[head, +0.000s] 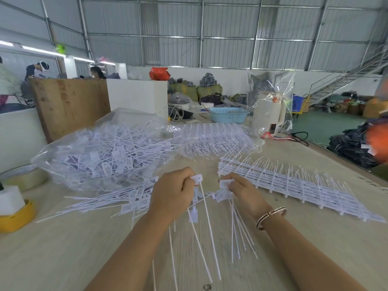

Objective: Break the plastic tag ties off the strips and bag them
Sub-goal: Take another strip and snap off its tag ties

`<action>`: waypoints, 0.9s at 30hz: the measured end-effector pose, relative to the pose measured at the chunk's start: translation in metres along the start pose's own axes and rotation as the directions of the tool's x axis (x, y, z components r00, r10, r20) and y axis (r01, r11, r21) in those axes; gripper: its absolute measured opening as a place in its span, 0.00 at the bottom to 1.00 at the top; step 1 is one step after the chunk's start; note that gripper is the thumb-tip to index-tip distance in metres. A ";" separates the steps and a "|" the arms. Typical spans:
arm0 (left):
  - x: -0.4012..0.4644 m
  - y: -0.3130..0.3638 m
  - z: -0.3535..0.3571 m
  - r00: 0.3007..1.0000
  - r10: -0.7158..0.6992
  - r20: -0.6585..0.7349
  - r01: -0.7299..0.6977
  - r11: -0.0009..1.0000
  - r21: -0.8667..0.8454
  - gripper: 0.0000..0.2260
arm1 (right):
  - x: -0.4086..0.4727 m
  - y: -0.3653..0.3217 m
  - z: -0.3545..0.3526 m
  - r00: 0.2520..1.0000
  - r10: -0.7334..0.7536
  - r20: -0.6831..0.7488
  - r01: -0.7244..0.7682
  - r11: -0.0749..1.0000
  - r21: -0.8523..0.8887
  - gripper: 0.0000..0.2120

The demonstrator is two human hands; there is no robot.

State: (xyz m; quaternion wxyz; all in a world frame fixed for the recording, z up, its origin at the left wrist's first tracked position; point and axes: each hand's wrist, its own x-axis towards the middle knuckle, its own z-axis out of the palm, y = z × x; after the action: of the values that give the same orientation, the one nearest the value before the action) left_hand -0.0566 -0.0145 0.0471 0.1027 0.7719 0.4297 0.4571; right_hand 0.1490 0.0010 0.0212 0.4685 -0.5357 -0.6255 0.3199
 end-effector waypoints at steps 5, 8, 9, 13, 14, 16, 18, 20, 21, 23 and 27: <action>-0.001 0.003 0.003 1.000 0.002 0.029 -0.005 0.996 0.086 0.06 | -0.002 0.003 0.007 0.992 -0.128 0.022 0.126 0.904 -0.408 0.08; -0.001 0.003 0.002 1.000 0.003 0.020 -0.005 0.996 0.093 0.05 | -0.001 0.003 0.008 0.989 -0.146 0.001 0.126 0.852 -0.509 0.06; -0.001 0.004 0.002 1.000 0.007 0.020 -0.009 0.996 0.093 0.05 | -0.001 0.003 0.008 0.991 -0.132 -0.010 0.109 0.853 -0.510 0.06; -0.002 0.007 0.005 0.998 0.031 0.061 -0.034 0.998 0.060 0.05 | 0.001 0.005 0.010 0.996 -0.026 -0.088 -0.015 0.899 -0.437 0.06; -0.002 0.008 0.005 0.996 0.037 0.076 -0.040 0.999 0.033 0.05 | 0.001 0.005 0.011 0.994 -0.001 -0.107 -0.048 0.889 -0.455 0.06; -0.002 0.010 0.006 0.993 0.069 0.092 -0.068 0.998 -0.018 0.07 | 0.000 0.006 0.011 0.991 0.005 -0.133 -0.069 0.872 -0.484 0.10; -0.001 0.011 0.006 0.988 0.121 0.095 -0.119 0.993 -0.026 0.07 | -0.003 0.002 0.012 0.982 -0.083 -0.171 0.004 0.908 -0.420 0.11; 0.000 0.009 0.008 0.982 0.166 0.095 -0.165 0.986 -0.015 0.06 | -0.011 -0.009 0.013 0.976 -0.149 -0.160 0.123 0.979 -0.164 0.07; 0.000 0.008 0.010 0.979 0.180 0.097 -0.179 0.984 -0.016 0.05 | -0.016 -0.016 0.016 0.984 -0.150 -0.099 0.151 0.989 0.001 0.09; -0.001 0.009 0.013 0.975 0.194 0.107 -0.191 0.981 -0.032 0.03 | -0.024 -0.028 0.022 0.984 -0.172 0.047 0.163 0.975 0.151 0.15; -0.003 0.007 0.015 0.986 0.131 0.104 -0.123 0.989 -0.079 0.07 | -0.028 -0.037 0.026 0.972 -0.226 0.063 0.203 0.944 0.261 0.13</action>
State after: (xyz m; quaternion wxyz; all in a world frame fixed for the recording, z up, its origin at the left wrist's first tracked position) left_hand -0.0412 -0.0174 0.0412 0.1244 0.8174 0.3564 0.4351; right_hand 0.1111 -0.0314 0.0383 0.5355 -0.3852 -0.6551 0.3684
